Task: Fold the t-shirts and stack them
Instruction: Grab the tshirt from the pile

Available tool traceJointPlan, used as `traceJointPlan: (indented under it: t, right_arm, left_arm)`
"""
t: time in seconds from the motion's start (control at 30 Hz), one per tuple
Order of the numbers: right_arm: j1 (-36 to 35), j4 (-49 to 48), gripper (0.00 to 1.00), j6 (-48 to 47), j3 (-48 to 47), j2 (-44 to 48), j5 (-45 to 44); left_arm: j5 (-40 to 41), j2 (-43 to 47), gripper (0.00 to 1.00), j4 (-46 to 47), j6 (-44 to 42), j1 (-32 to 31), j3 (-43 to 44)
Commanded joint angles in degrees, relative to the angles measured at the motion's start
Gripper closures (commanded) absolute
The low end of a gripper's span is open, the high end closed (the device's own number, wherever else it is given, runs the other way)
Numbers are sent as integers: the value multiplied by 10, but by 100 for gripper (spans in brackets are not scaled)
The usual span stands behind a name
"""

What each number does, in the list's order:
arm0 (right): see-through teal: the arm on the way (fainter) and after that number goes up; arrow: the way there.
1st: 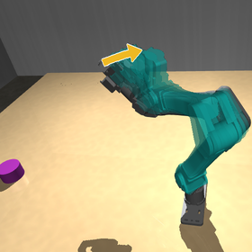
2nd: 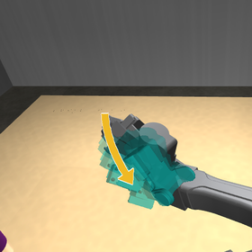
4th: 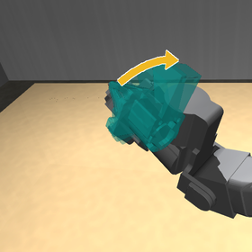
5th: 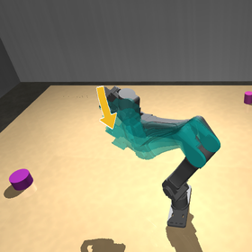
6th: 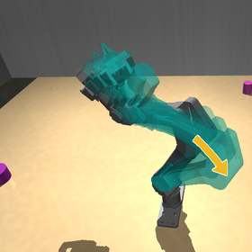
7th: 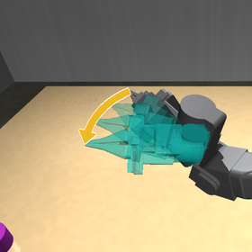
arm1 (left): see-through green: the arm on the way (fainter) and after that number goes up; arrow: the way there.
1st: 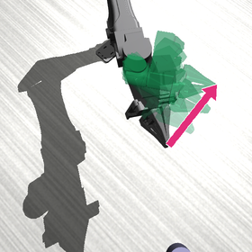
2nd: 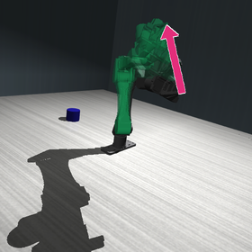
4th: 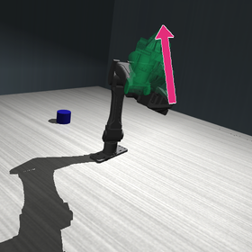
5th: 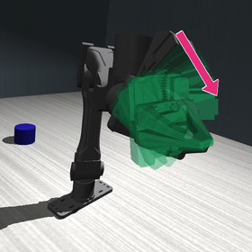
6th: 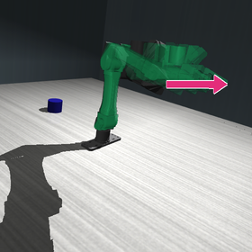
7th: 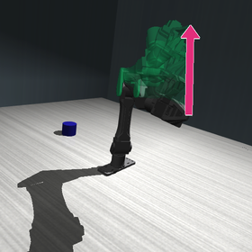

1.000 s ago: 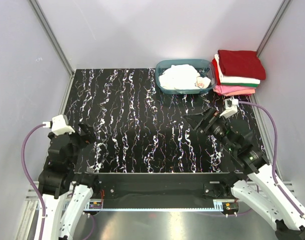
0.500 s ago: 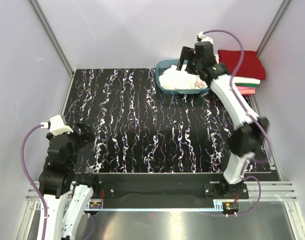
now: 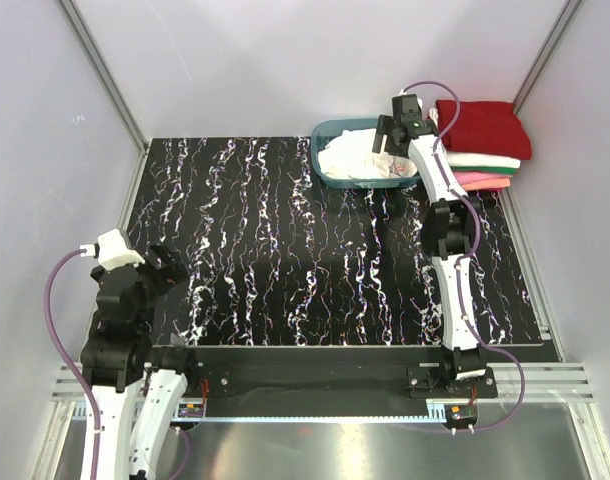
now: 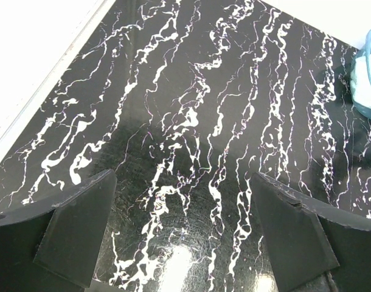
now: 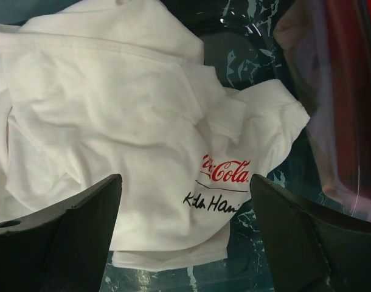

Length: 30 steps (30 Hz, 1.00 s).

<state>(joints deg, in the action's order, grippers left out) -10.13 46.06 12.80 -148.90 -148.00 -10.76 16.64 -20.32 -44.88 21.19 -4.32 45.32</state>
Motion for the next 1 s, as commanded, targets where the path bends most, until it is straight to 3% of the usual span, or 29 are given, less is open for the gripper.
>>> traceJointPlan:
  t: [0.0,0.17,0.27,0.4,0.43,0.53,0.57,0.8,0.97]
  right_arm:
    - [-4,-21,8,-15,-32,-22,24]
    - [-3,-32,18,-7,-13,-47,31]
    - [-2,-44,31,3,2,-43,47]
    - [-2,-44,60,6,4,-42,54]
    - [-2,-45,74,6,5,-37,53]
    - [-3,-51,88,3,12,-15,55]
    - [-2,-55,99,0,12,-8,62]
    - [-42,-134,100,0,7,159,274]
    - [-124,-190,100,-29,-47,275,304]
  left_arm:
    - [-6,-4,1,35,-4,8,-2]
    - [-5,-4,1,35,-4,10,-1]
    - [-5,-5,1,35,-4,11,-2]
    - [-4,-5,1,34,-4,12,-2]
    - [-4,-4,1,34,-4,12,-1]
    - [-6,-6,1,35,-4,13,-1]
    - [-6,-6,1,35,-4,14,-2]
    - [-9,-5,1,36,-5,20,-1]
    - [-7,-8,1,34,-5,24,-1]
